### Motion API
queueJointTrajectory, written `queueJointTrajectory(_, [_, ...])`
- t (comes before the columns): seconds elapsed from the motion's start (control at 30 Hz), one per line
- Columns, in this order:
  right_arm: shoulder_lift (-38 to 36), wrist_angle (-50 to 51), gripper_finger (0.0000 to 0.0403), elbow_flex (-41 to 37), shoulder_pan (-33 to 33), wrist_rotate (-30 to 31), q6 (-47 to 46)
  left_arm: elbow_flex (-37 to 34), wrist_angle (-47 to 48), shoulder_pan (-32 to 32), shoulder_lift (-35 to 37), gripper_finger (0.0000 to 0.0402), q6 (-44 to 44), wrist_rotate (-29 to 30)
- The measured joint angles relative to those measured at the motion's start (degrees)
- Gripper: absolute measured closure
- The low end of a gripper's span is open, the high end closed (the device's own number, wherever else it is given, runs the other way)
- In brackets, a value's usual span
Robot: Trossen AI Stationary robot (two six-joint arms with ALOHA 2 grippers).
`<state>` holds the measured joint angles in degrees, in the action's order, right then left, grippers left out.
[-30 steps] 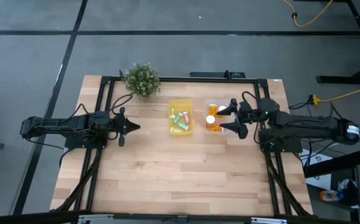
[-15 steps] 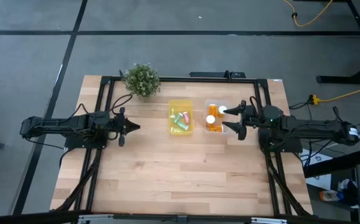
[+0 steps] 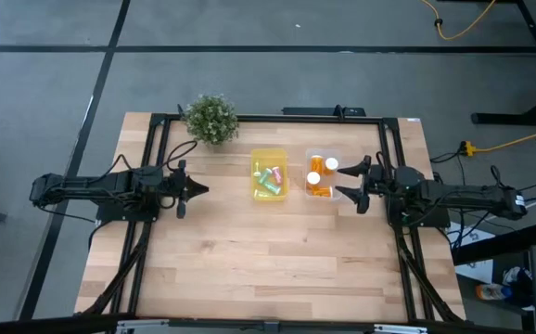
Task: Pick and place medicine bottles into bin by pill shape (circle, oval)
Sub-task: Return to Home Position
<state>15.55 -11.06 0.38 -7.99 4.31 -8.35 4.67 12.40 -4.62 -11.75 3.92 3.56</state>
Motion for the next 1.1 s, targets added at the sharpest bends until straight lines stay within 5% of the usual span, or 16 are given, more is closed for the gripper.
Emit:
queueJointTrajectory(0.2, [-3.49,8.67,0.0104,0.00,0.00,3.63,-0.22,-0.01,-0.02,-0.02,0.01,0.0379,0.02,0.01])
queueJointTrajectory(1.1, [-3.21,8.38,0.0104,0.02,0.00,3.61,1.24,-0.01,-0.02,-0.02,-0.02,0.0379,0.02,-0.01])
